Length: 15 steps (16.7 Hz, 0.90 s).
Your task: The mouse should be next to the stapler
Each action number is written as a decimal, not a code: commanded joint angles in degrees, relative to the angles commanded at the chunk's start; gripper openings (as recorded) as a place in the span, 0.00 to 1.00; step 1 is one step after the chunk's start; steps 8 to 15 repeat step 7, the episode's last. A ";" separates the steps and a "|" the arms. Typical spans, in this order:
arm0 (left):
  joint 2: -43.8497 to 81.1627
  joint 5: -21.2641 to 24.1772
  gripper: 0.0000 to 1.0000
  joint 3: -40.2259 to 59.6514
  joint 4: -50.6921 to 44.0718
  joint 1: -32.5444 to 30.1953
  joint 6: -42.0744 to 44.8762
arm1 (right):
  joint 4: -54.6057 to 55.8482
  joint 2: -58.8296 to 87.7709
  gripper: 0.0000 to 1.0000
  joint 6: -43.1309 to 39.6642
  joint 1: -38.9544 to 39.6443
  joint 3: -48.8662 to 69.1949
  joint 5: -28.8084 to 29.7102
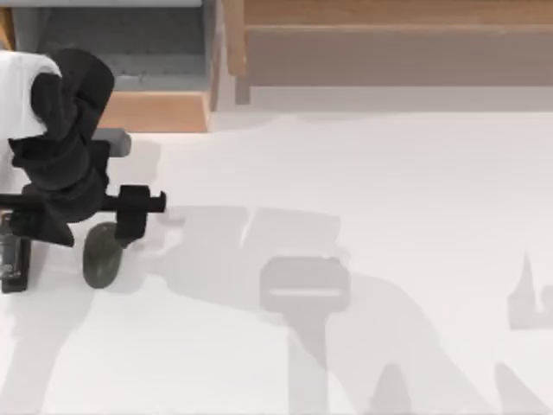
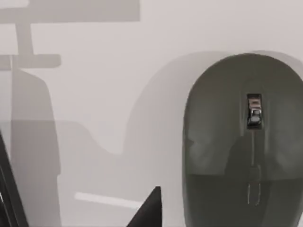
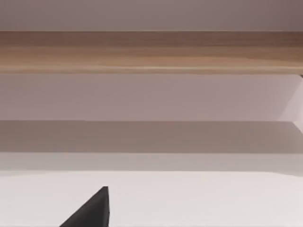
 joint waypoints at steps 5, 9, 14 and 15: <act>0.00 0.00 1.00 0.00 0.00 0.00 0.00 | 0.00 0.00 1.00 0.00 0.00 0.00 0.00; 0.00 0.00 1.00 0.00 0.00 0.00 0.00 | 0.00 0.00 1.00 0.00 0.00 0.00 0.00; 0.00 0.00 1.00 0.00 0.00 0.00 0.00 | 0.00 0.00 1.00 0.00 0.00 0.00 0.00; 0.00 0.00 1.00 0.00 0.00 0.00 0.00 | 0.00 0.00 1.00 0.00 0.00 0.00 0.00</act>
